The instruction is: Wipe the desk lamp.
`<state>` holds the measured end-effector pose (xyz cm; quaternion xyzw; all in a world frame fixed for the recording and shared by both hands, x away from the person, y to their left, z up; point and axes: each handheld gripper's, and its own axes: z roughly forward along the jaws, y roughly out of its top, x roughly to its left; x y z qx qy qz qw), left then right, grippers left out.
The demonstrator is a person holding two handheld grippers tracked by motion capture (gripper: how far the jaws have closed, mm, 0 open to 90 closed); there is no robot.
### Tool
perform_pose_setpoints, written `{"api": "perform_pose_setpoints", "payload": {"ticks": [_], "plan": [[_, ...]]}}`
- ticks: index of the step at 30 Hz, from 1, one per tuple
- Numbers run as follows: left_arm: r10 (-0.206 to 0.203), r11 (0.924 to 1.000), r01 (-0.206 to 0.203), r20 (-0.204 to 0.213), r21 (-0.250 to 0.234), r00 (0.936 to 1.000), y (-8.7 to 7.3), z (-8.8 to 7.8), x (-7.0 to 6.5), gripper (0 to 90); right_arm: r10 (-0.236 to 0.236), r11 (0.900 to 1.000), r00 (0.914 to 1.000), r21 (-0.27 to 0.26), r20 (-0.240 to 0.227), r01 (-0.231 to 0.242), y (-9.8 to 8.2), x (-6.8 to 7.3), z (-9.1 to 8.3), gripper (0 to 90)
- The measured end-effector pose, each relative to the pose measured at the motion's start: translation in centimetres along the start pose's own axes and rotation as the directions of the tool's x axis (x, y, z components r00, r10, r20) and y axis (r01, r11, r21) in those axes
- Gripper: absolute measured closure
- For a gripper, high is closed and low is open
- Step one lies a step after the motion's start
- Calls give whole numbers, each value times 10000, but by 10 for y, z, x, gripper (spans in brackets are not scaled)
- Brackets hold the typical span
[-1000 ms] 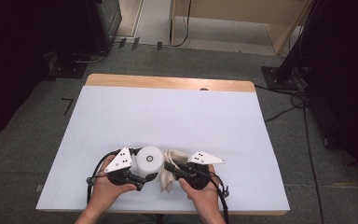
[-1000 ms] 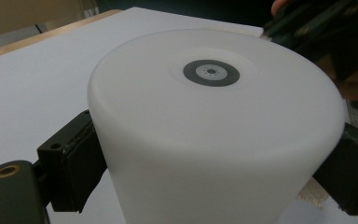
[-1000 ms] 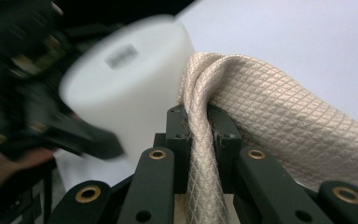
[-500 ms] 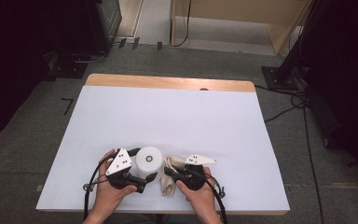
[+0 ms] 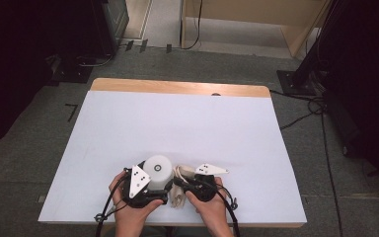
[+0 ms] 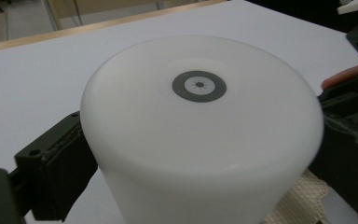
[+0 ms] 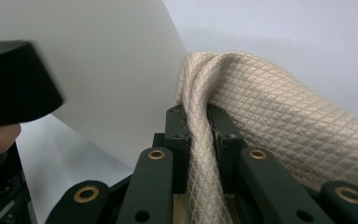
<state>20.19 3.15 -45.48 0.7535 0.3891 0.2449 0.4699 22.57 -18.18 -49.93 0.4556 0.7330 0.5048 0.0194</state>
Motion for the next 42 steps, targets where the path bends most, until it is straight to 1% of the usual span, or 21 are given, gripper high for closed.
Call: {"api": "perform_pose_setpoints", "payload": {"ticks": [1, 3, 7, 10, 12, 13, 14, 15, 17, 19, 21, 25, 26, 28, 30, 32, 33, 35, 37, 40, 42], "plan": [[90, 10000, -90, -95, 24, 9999, -1, 1, 0, 63, 23, 10000, 10000, 8, -3, -23, 0, 0, 0, 803], [112, 9999, -112, 39, 2, 9999, -1, 1, 3, 78, 34, 10000, 10000, 25, 3, -34, 0, 1, 0, 803], [340, 9994, -343, 400, 61, 9986, 0, 1, 8, 84, -9, 10000, 10000, 38, -28, 9, 0, 1, 1, 803], [571, 9982, -584, 878, 119, 9945, 1, 1, 15, 85, -26, 10000, 10000, 16, -58, 26, 0, 1, 0, 802], [738, 9971, -757, 1243, 106, 9895, 1, 0, 19, 86, 30, 10000, 9999, 7, -119, -30, 0, 2, -1, 801], [831, 9963, -855, 1433, 107, 9862, 1, 0, 21, 86, -44, 10000, 9999, -46, -128, 43, 1, 2, -2, 802], [918, 9954, -951, 1628, 124, 9824, 2, 0, 23, 87, -95, 9999, 9999, -97, -113, 94, 1, 2, -2, 802], [1006, 9945, -1042, 1788, 109, 9787, 2, 1, 24, 87, -23, 10000, 9998, -77, -172, 22, 2, 3, -3, 801], [1171, 9925, -1221, 2148, 100, 9696, 2, 1, 28, 87, -148, 9997, 9997, -206, -193, 144, 3, 3, -5, 801], [1364, 9896, -1437, 2558, 100, 9570, 3, 1, 31, 88, -257, 9994, 9996, -251, -135, 254, 5, 3, -6, 801], [1592, 9857, -1684, 2977, 56, 9413, 4, 1, 33, 88, -300, 9991, 9994, -306, -186, 294, 6, 3, -8, 801], [1811, 9808, -1950, 3595, 23, 9154, 4, 0, 36, 88, -310, 9983, 9989, -498, -355, 292, 9, 4, -12, 805], [1854, 9798, -1998, 3709, 4, 9100, 4, 0, 37, 88, -372, 9978, 9985, -565, -395, 350, 10, 5, -13, 806], [1918, 9782, -2075, 3845, -6, 9030, 4, 0, 38, 88, -473, 9967, 9978, -684, -474, 440, 13, 7, -16, 808], [1953, 9773, -2121, 3909, -4, 8995, 4, 0, 39, 87, -617, 9948, 9966, -850, -552, 568, 15, 9, -20, 809], [1954, 9774, -2116, 3951, -27, 8976, 4, 0, 39, 88, -740, 9923, 9952, -1045, -647, 670, 19, 12, -24, 810], [1960, 9774, -2115, 3976, -48, 8964, 3, 0, 39, 87, -721, 9916, 9951, -1118, -678, 643, 20, 14, -27, 810], [1983, 9769, -2133, 4032, -78, 8934, 3, 0, 40, 87, -943, 9871, 9932, -1359, -677, 845, 24, 18, -32, 810], [1981, 9770, -2133, 4067, -82, 8918, 3, 0, 41, 87, -1067, 9830, 9917, -1574, -720, 943, 28, 23, -38, 810], [1972, 9773, -2119, 4078, -93, 8915, 3, 0, 41, 87, -1316, 9736, 9882, -1977, -789, 1139, 34, 30, -46, 810], [1982, 9771, -2123, 4075, -109, 8914, 3, 1, 41, 87, -1465, 9683, 9848, -2171, -937, 1234, 37, 34, -51, 810]]}}
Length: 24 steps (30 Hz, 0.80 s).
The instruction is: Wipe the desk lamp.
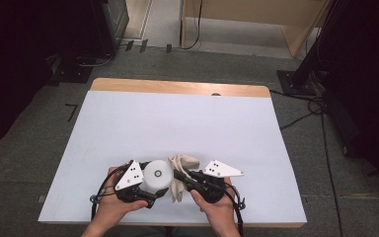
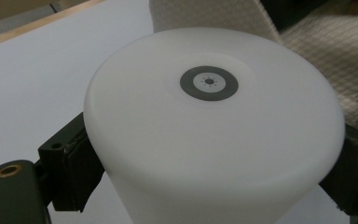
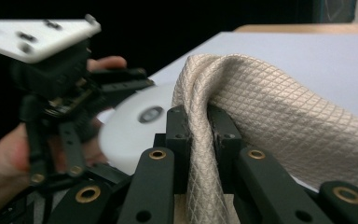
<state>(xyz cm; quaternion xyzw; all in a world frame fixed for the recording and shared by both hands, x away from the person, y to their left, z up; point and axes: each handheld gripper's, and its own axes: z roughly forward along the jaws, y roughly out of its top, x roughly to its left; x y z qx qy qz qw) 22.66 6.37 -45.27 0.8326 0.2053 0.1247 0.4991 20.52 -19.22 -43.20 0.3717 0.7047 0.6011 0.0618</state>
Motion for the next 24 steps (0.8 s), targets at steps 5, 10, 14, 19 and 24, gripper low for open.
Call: {"api": "perform_pose_setpoints", "payload": {"ticks": [5, 10, 14, 19, 24], "plan": [[-18, 10000, 18, 10, -7, 10000, 0, 0, 0, 87, -298, 9995, 9995, -38, -119, 298, 2, 5, 1, 809], [-21, 10000, 21, 10, -9, 10000, 0, 0, 0, 87, -124, 9998, 9998, 124, 130, 122, -2, -1, 1, 808], [-16, 10000, 16, 16, 8, 10000, 0, 0, 1, 87, 346, 9965, 9988, 753, 344, -371, -16, -12, 11, 809], [-19, 10000, 19, 22, -7, 10000, -1, 0, 1, 87, 1134, 9769, 9920, 1756, 551, -1215, -38, -28, 26, 808], [-22, 10000, 22, 21, -29, 10000, -1, 0, 1, 86, 1321, 9692, 9887, 1999, 712, -1439, -42, -30, 29, 809]]}}
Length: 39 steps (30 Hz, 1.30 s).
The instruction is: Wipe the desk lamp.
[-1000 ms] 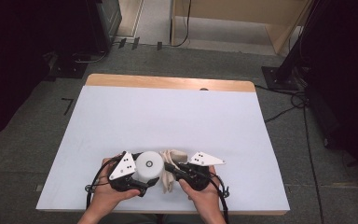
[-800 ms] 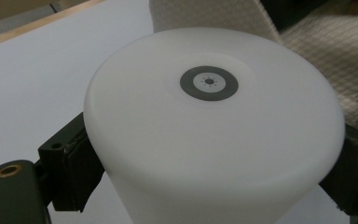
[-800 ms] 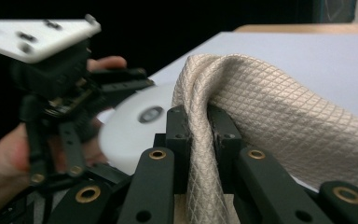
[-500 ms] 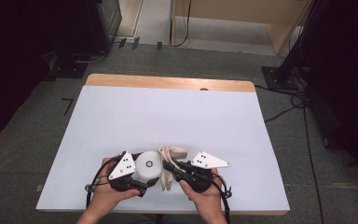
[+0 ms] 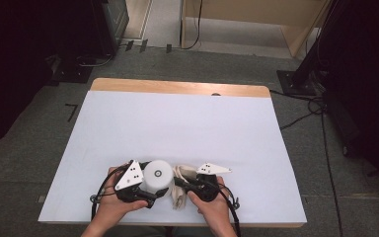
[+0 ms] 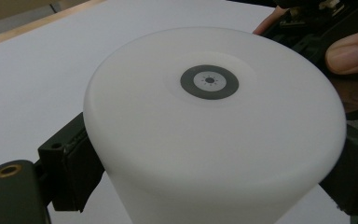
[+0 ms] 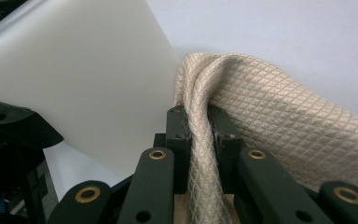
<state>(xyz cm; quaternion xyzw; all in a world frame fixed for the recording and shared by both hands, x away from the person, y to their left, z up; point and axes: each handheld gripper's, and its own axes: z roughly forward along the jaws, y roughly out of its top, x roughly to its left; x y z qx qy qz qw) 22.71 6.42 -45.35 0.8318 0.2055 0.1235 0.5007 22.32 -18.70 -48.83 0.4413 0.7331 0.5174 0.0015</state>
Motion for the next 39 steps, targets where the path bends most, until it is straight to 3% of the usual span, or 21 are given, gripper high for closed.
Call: {"api": "perform_pose_setpoints", "payload": {"ticks": [9, 14, 18, 26, 32, 39], "plan": [[-46, 10000, 46, 28, -61, 10000, -1, 0, 0, 86, -414, 9948, 9987, -946, -297, 384, 19, 16, -21, 808], [-88, 9999, 89, 23, -93, 10000, -1, 1, 0, 86, -751, 9863, 9961, -1507, -466, 673, 29, 28, -34, 808], [-104, 9999, 104, 13, -97, 9999, -1, 1, 0, 86, -922, 9837, 9945, -1593, -487, 834, 31, 29, -36, 807], [-109, 9999, 109, 7, -94, 9999, -2, 1, 0, 85, -274, 9971, 9989, -715, -373, 247, 15, 11, -16, 805], [-115, 9999, 115, 1, -104, 9999, -2, 1, 0, 85, 274, 9995, 9996, 172, -41, -273, -1, -2, 2, 806], [-224, 9997, 224, -19, -116, 9997, -2, 2, 0, 83, 221, 9993, 9996, 302, 154, -226, -4, -4, 6, 802]]}}
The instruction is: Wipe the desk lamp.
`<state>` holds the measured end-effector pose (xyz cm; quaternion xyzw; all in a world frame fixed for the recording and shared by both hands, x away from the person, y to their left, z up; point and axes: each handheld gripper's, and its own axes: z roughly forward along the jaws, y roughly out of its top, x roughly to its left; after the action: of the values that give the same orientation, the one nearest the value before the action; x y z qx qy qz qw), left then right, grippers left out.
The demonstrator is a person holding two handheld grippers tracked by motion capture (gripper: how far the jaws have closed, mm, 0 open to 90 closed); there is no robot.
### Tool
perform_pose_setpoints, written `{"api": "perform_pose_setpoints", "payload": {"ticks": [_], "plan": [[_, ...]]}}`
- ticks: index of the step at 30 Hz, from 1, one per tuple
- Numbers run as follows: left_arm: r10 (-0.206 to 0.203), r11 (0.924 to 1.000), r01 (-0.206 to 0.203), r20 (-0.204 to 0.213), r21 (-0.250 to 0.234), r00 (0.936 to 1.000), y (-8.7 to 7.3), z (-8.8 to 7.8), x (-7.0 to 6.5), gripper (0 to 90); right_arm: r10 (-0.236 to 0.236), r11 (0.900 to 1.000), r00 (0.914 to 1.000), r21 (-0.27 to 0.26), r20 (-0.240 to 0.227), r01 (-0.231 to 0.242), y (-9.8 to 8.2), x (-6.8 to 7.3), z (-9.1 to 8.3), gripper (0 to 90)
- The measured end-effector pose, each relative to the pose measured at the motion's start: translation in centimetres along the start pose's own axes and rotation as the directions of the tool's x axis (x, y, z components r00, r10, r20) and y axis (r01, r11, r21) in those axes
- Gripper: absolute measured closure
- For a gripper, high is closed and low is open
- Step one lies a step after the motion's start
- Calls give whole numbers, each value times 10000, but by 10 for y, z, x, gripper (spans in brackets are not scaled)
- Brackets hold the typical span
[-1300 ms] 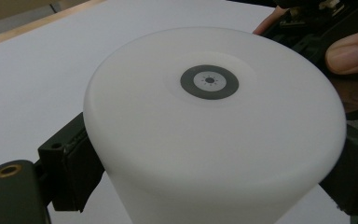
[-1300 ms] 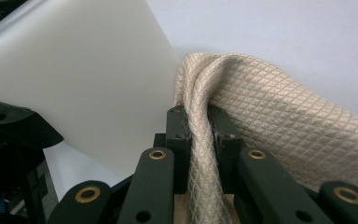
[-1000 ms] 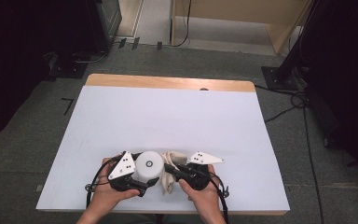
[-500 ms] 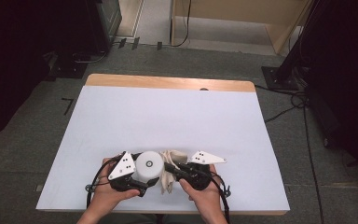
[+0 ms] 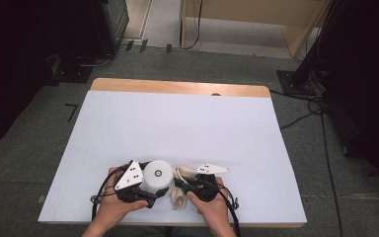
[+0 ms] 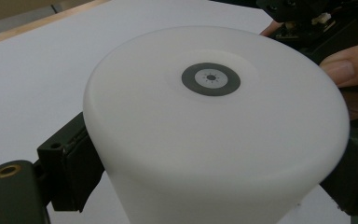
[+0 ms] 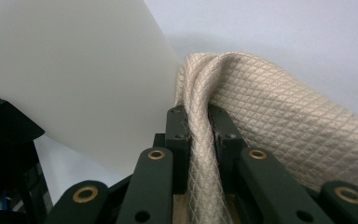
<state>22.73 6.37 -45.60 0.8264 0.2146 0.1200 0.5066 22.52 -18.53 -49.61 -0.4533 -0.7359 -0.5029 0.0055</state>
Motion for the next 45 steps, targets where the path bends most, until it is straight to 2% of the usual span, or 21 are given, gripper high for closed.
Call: {"api": "perform_pose_setpoints", "payload": {"ticks": [3, 6, 7, 10, 14, 16, 17, 18, 21, 22, 24, 26, 27, 28, 29, 32, 35, 38, 42, 45], "plan": [[10, 10000, -10, -38, 58, 10000, 0, 0, 0, 77, -53, 10000, 10000, -29, 26, 53, 1, 1, -1, 802], [-272, 9994, 278, -300, 216, 9992, 1, 1, 0, 0, -124, 9999, 9999, -82, -7, 124, 2, 0, -2, 800], [-323, 9992, 331, -375, 206, 9988, 1, 1, -1, 0, -144, 9999, 9999, -82, -3, 144, 2, 0, -2, 798], [-372, 9991, 385, -736, 168, 9966, 3, -2, -5, 0, -211, 9997, 9997, -77, 126, 212, 3, -1, -2, 790], [-517, 9984, 540, -1265, 148, 9906, 8, -5, -14, 0, -161, 9998, 9997, -99, 165, 163, 3, -2, -3, 790], [-721, 9969, 762, -1725, 175, 9824, 10, -5, -20, 0, -180, 9998, 9997, -113, 176, 182, 3, -3, -3, 790], [-798, 9959, 869, -2051, 258, 9755, 11, -4, -23, 0, -180, 9998, 9997, -118, 175, 182, 3, -3, -3, 790], [-930, 9936, 1060, -2477, 396, 9644, 11, -2, -27, 0, -173, 9998, 9997, -121, 179, 175, 3, -3, -3, 790], [-1250, 9869, 1512, -3246, 567, 9375, 9, 4, -38, 0, -196, 9997, 9996, -105, 190, 198, 3, -3, -3, 791], [-1285, 9859, 1570, -3400, 573, 9316, 9, 6, -42, 0, -209, 9997, 9996, -100, 200, 211, 3, -3, -3, 791], [-1312, 9857, 1602, -3615, 513, 9231, 10, 8, -46, 0, -212, 9997, 9996, -102, 208, 214, 3, -3, -3, 790], [-1270, 9875, 1521, -3665, 405, 9217, 10, 9, -48, 0, -239, 9996, 9994, -110, 238, 242, 3, -3, -3, 790], [-1266, 9889, 1467, -3757, 253, 9180, 10, 7, -48, 36, -244, 9996, 9994, -119, 244, 247, 3, -3, -3, 790], [-1330, 9887, 1488, -3683, 148, 9201, 9, 6, -46, 78, -224, 9997, 9995, -113, 244, 227, 3, -3, -3, 789], [-1366, 9883, 1517, -3571, 143, 9240, 9, 5, -45, 80, -208, 9997, 9995, -103, 239, 210, 3, -3, -2, 790], [-1315, 9888, 1476, -3425, 212, 9303, 9, 4, -42, 85, -239, 9997, 9994, -96, 244, 241, 3, -3, -2, 790], [-1236, 9895, 1408, -3168, 318, 9404, 10, 2, -38, 87, -265, 9996, 9993, -93, 249, 268, 3, -3, -2, 790], [-916, 9927, 1092, -2707, 504, 9583, 10, 0, -32, 89, -265, 9996, 9994, -102, 244, 267, 3, -3, -2, 790], [-443, 9964, 565, -1796, 638, 9827, 10, -2, -22, 89, -294, 9995, 9993, -112, 249, 297, 4, -3, -3, 790], [291, 9969, -211, -1074, 755, 9938, 11, -6, -16, 89, -332, 9993, 9991, -166, 276, 337, 4, -3, -4, 790]]}}
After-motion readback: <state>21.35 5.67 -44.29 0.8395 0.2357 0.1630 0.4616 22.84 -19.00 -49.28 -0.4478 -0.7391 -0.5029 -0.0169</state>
